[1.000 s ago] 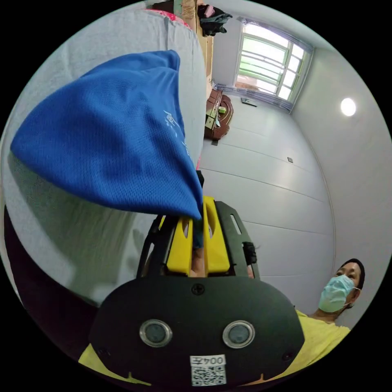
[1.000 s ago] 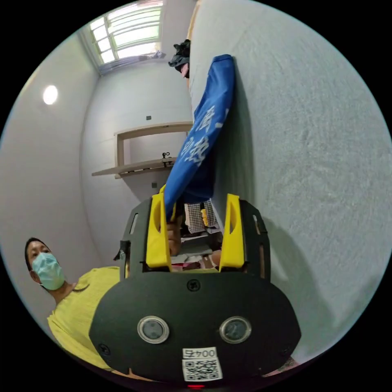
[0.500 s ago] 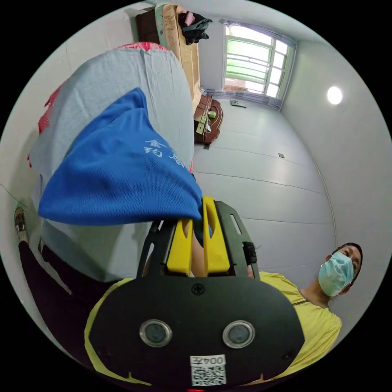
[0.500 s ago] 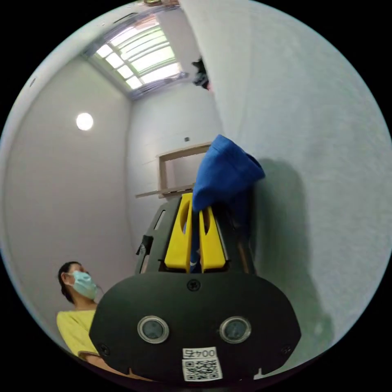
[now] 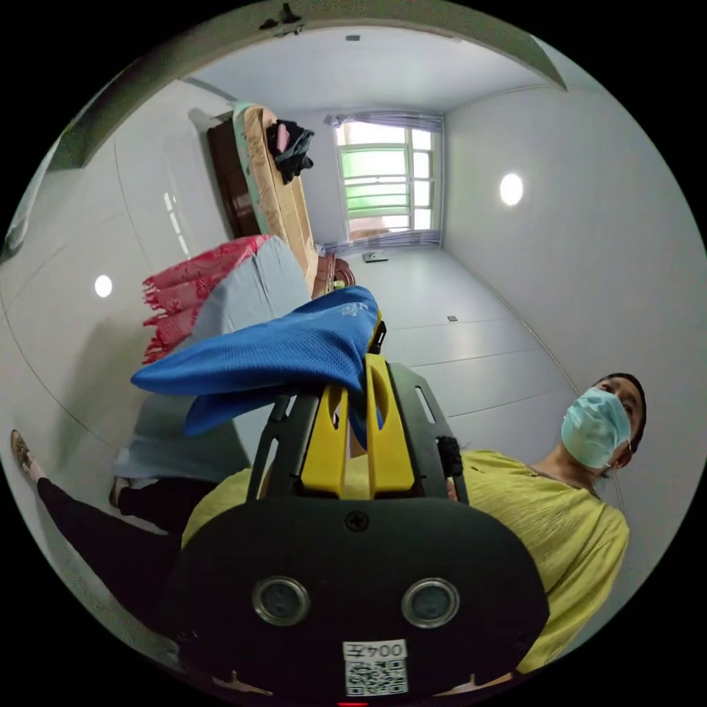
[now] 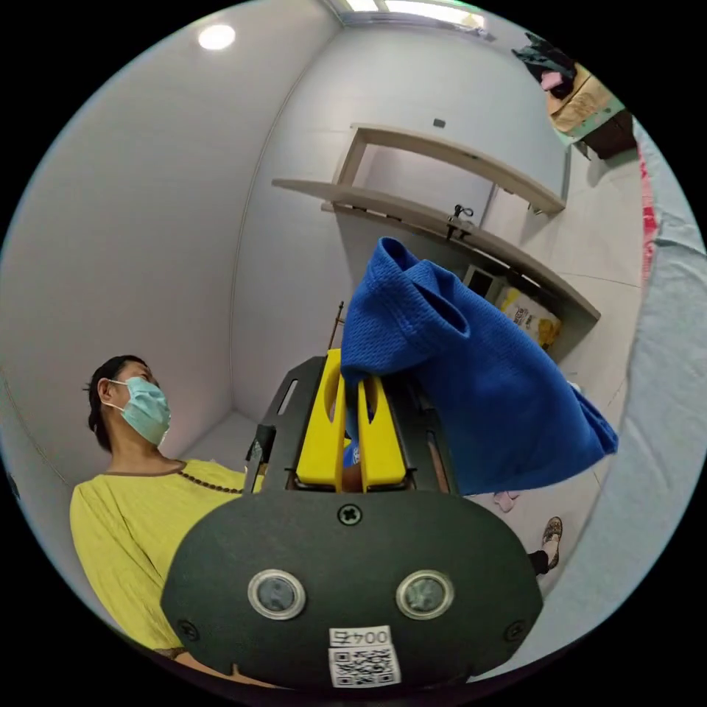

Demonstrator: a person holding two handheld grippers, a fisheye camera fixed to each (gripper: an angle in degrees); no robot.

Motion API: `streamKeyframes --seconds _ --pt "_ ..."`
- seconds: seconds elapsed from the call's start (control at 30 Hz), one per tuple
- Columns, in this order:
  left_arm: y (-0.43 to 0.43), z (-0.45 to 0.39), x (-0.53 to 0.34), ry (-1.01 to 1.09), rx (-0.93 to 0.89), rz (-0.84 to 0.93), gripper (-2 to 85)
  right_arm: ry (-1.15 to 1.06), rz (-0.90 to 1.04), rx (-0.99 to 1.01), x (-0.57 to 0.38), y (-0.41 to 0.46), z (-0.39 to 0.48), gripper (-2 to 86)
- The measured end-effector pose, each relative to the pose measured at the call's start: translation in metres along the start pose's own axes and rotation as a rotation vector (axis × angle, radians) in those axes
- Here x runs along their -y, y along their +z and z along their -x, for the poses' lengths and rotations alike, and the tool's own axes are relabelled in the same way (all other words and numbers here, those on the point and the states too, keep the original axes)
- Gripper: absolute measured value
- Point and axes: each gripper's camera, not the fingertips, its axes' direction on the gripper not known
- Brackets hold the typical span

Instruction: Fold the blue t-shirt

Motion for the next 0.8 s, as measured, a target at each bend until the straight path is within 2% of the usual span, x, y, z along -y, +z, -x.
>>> streamKeyframes --seconds 0.17,0.3,0.43,0.63,0.8 --pt "-0.152 -0.01 0.004 0.024 0.012 -0.076 5.6 0.03 0.088 -0.013 -0.001 0.238 -0.077 0.6" --pt "-0.273 -0.018 0.017 0.062 0.108 -0.145 5.6 0.066 0.175 0.011 0.015 0.398 -0.151 0.5" --pt "-0.361 -0.013 0.04 0.038 0.139 -0.217 5.6 0.121 0.258 0.006 0.051 0.579 -0.241 0.4" --pt "-0.499 -0.001 0.113 0.017 0.12 -0.31 5.5 0.104 0.425 -0.019 0.142 0.848 -0.359 0.4" --pt "-0.629 -0.021 0.22 0.058 0.202 -0.383 5.6 0.011 0.543 -0.002 0.238 1.076 -0.435 0.4"
